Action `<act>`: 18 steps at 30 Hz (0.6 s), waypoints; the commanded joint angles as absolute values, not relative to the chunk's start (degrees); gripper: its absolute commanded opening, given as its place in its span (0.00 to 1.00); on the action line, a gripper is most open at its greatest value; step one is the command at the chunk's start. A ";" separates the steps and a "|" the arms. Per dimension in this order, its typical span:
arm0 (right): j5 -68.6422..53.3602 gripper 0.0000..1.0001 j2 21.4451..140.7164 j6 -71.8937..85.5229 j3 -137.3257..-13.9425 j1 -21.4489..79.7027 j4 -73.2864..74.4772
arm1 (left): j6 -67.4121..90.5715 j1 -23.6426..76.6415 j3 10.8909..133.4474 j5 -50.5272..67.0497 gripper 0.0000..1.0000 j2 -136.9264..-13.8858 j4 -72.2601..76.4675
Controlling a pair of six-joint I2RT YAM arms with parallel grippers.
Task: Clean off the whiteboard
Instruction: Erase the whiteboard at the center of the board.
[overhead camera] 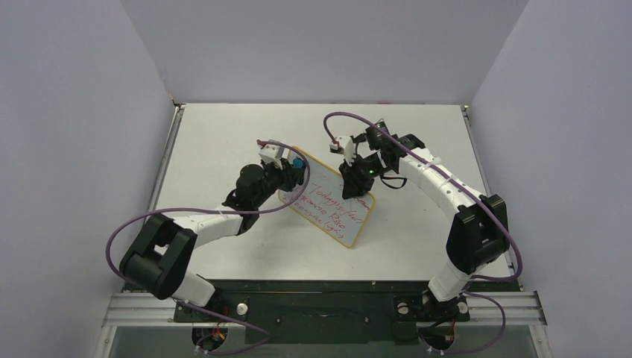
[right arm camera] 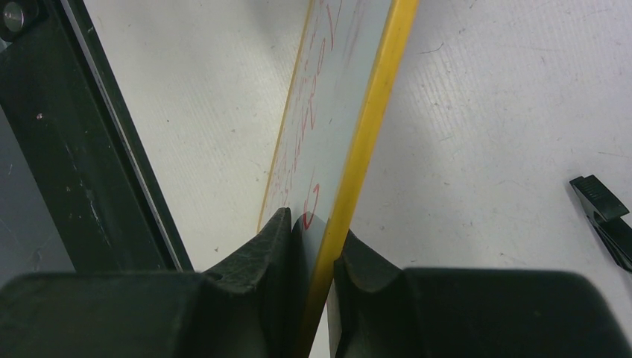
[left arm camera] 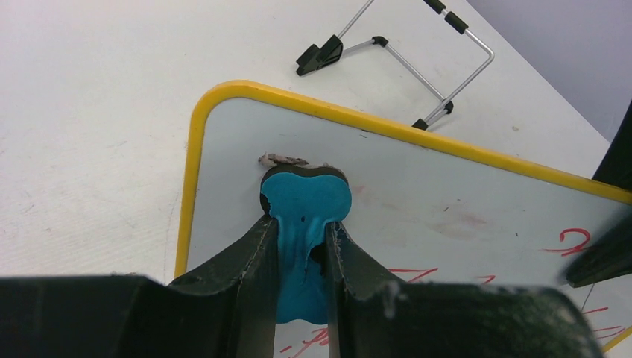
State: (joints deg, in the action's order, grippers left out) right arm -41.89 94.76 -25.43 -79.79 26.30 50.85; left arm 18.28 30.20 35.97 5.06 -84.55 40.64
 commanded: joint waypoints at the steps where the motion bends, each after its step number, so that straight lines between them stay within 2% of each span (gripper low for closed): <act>1: -40.45 0.00 97.36 -32.43 -77.96 29.36 55.32 | 16.09 34.39 34.63 5.45 0.00 -85.52 44.32; 9: -40.35 0.00 97.30 -32.48 -78.00 29.36 55.36 | 15.02 42.30 34.45 1.51 0.00 -86.13 47.01; 18: -40.38 0.00 97.20 -32.43 -78.01 29.40 55.30 | 13.26 35.92 35.51 -1.57 0.00 -83.91 45.17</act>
State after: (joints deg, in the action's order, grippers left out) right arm -41.85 94.83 -25.43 -79.79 26.30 50.92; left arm 15.25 39.81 34.11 1.37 -84.86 44.64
